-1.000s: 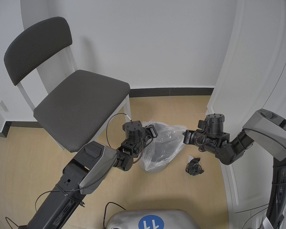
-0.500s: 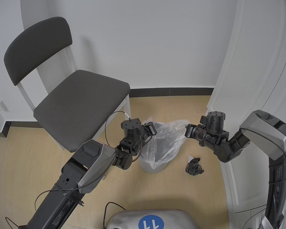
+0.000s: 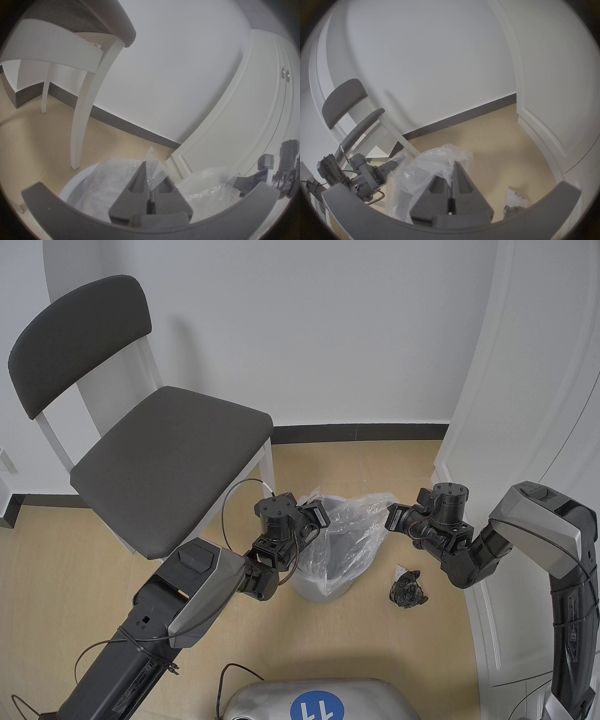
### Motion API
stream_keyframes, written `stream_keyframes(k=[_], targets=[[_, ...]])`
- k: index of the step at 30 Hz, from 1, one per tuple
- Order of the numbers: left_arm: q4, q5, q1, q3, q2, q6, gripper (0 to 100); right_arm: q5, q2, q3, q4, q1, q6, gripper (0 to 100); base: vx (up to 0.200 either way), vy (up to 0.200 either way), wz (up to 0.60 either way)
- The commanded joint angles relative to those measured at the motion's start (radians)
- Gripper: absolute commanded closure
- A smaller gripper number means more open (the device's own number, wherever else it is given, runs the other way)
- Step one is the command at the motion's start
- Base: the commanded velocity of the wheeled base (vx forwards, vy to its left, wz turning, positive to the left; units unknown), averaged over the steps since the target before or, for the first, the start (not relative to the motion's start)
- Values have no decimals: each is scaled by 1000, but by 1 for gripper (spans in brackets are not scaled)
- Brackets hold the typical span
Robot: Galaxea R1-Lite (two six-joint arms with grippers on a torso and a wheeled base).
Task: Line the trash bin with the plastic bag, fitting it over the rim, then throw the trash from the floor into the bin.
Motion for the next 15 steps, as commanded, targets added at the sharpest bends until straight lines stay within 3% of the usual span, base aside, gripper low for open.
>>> stream_keyframes(k=[1, 5, 15], targets=[[5, 6, 3, 0, -2, 7, 100, 1, -18, 24, 7, -10, -9, 100, 0, 0, 0], [25, 6, 14, 0, -54, 45, 100, 4, -45, 50, 11, -19, -30, 100, 0, 0, 0], [111, 6, 49, 308, -261, 148, 100, 4, -99, 68, 135, -34, -87, 100, 0, 0, 0]])
